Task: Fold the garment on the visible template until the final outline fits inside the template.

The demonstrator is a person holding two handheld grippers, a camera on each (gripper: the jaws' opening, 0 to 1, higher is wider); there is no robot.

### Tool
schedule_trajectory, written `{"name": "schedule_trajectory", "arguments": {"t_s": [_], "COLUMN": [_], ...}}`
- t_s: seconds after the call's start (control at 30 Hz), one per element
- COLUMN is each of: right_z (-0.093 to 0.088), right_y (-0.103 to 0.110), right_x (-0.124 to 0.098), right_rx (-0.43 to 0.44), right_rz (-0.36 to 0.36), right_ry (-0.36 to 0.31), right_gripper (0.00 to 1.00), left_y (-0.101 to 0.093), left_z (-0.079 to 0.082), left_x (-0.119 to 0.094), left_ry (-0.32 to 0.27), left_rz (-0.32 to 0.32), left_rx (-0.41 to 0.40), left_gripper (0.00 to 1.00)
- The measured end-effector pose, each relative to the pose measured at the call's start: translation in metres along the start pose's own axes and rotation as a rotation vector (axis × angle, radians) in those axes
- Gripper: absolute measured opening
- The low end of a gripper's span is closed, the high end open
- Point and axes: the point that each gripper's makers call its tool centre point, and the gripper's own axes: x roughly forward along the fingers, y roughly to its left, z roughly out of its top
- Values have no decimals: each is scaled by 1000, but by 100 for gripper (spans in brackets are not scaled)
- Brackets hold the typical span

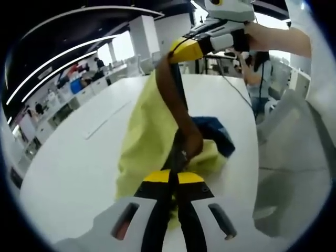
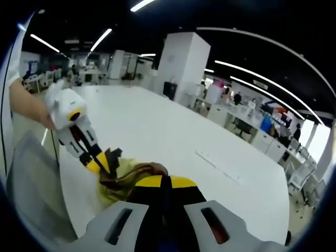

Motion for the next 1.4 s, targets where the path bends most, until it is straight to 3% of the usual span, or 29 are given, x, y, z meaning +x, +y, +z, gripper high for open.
{"name": "schedule_trajectory", "arguments": {"t_s": [0.23,0.3,0.5,0.83,1.13,1.4], "right_z": [-1,-3,-8,-8,-2,11], "right_y": [0,-1,-5,-5,-7,-9], "right_x": [-1,-1,-3,-6,-8,-15], "right_rx": [-3,-8,-5,11,31,31], "right_rz": [-3,-10,-27,-30,-40,-61], "right_ry": [6,14,37,46,40,8], "right_gripper": [3,3,3,3,3,3], "left_y": [4,4,19,43,54,60], "left_z": [4,6,26,42,57,77], "left_x": [-5,-7,-22,-50,-60,-75], "left_ry": [-11,-13,-100,-146,-199,-241], "left_rz": [14,15,65,135,175,212], "left_rx": [-51,-89,-264,-338,-398,-375], "left_gripper": [0,0,0,0,0,0]}}
